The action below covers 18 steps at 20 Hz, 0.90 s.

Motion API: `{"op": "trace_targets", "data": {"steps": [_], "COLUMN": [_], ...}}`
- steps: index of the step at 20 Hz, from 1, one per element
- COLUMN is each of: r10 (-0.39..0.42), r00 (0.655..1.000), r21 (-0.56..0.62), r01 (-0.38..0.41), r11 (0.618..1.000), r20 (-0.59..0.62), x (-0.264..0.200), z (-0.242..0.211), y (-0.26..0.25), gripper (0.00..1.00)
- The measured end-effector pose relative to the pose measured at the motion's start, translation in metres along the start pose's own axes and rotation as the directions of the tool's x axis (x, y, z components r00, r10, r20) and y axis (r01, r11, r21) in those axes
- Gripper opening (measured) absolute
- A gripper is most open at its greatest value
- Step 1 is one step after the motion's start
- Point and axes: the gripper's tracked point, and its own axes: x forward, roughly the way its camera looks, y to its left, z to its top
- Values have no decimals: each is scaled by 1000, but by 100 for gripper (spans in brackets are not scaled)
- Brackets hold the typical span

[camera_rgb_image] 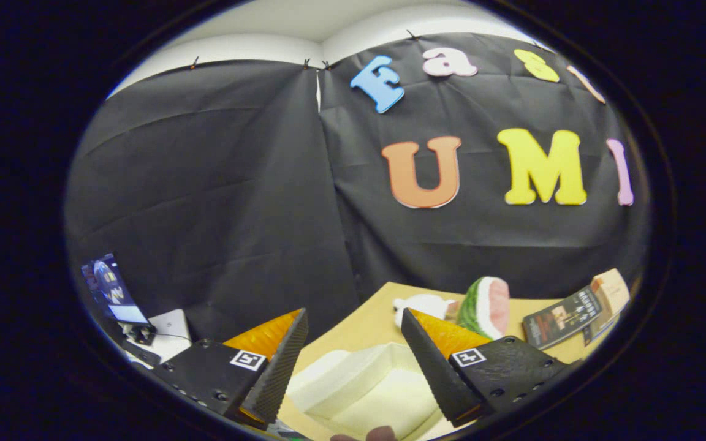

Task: Open the storage box then place both shoes into the box .Put the left shoe in first, then the right shoe, with the right side of both shoes facing outward in a uniform manner.

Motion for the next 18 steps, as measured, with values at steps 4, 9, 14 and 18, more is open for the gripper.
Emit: {"op": "trace_targets", "data": {"steps": [4,9,14,18], "r10": [-187,-376,-427,-389], "r00": [982,925,890,876], "r21": [6,104,119,138], "r01": [187,379,447,439], "r11": [982,920,887,888], "r20": [37,-42,-158,-285], "x": [-58,-139,-170,-155], "z": [-11,-59,-139,-211], "y": [-97,-226,-292,-302], "gripper": [96,97,96,96]}}
